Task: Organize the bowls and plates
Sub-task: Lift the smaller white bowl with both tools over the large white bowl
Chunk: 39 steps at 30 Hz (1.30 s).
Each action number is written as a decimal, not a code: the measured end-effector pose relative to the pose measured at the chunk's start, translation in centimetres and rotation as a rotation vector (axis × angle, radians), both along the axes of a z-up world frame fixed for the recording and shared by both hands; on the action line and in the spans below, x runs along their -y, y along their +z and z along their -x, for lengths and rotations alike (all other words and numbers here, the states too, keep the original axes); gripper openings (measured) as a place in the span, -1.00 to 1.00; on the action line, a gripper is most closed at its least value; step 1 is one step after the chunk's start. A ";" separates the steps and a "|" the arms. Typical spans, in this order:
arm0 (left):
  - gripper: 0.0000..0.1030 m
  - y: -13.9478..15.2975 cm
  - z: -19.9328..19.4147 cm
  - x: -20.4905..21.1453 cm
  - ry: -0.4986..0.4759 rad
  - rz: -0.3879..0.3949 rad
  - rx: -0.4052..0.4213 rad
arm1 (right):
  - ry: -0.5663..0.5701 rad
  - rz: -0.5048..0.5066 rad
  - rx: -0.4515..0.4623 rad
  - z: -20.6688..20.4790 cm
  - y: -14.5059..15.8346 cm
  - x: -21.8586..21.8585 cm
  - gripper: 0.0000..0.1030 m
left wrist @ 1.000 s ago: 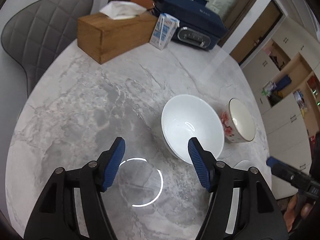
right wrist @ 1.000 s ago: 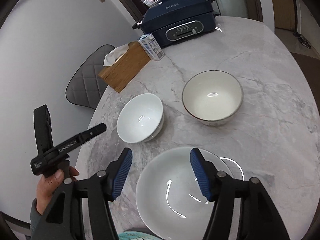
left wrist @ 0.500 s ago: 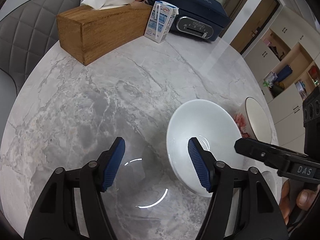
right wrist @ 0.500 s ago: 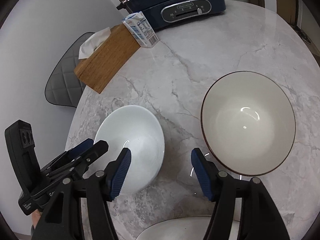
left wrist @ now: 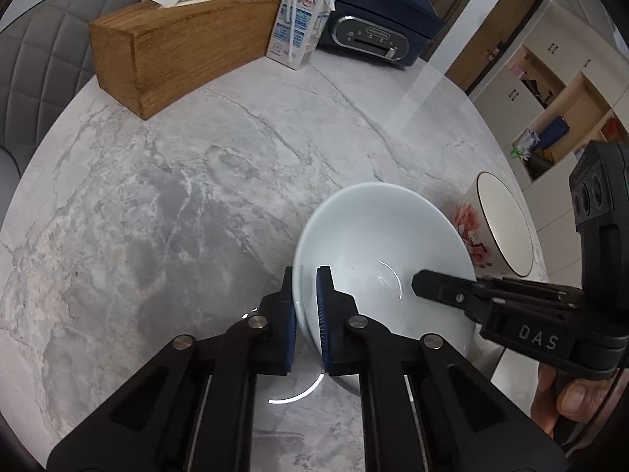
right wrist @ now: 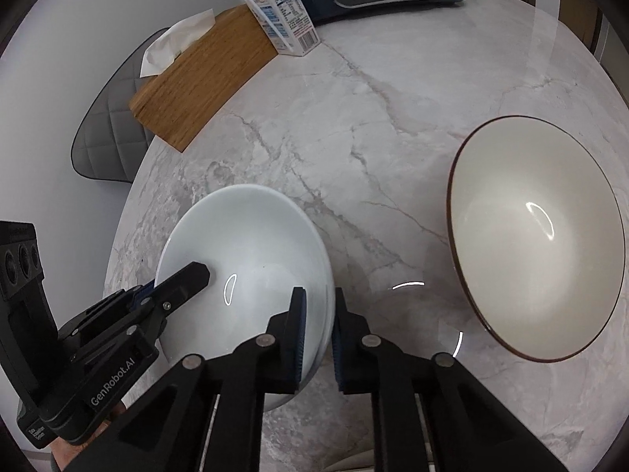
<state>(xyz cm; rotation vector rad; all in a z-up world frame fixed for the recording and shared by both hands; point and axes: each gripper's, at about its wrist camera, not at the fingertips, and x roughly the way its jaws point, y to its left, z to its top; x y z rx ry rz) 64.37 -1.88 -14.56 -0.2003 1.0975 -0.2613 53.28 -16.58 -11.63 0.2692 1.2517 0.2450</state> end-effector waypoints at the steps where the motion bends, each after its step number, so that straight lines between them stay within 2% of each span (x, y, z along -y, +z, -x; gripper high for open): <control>1: -0.85 0.1 0.2 0.2 -0.004 -0.007 0.000 | -0.005 0.002 0.003 0.0 0.1 0.1 -0.79; 7: -0.85 0.6 0.6 0.3 -0.004 -0.009 0.000 | -0.017 -0.010 -0.001 0.5 0.4 0.2 -0.80; 15: -0.85 4.0 3.0 0.6 -0.028 0.010 0.032 | -0.017 -0.037 0.039 2.5 3.6 0.7 -0.79; 22: -0.85 7.7 7.7 3.1 -0.094 0.015 0.060 | -0.015 -0.019 0.078 7.2 7.1 2.6 -0.79; 26: -0.85 8.7 10.3 5.5 -0.134 0.022 0.064 | -0.031 -0.010 0.093 10.5 8.4 4.5 -0.78; 31: -0.85 8.1 13.1 8.8 -0.181 0.003 0.043 | -0.061 0.014 0.077 13.6 7.9 6.7 -0.78; 39: -0.85 4.1 14.8 12.4 -0.211 -0.058 -0.008 | -0.106 0.035 0.026 16.3 4.1 9.0 -0.78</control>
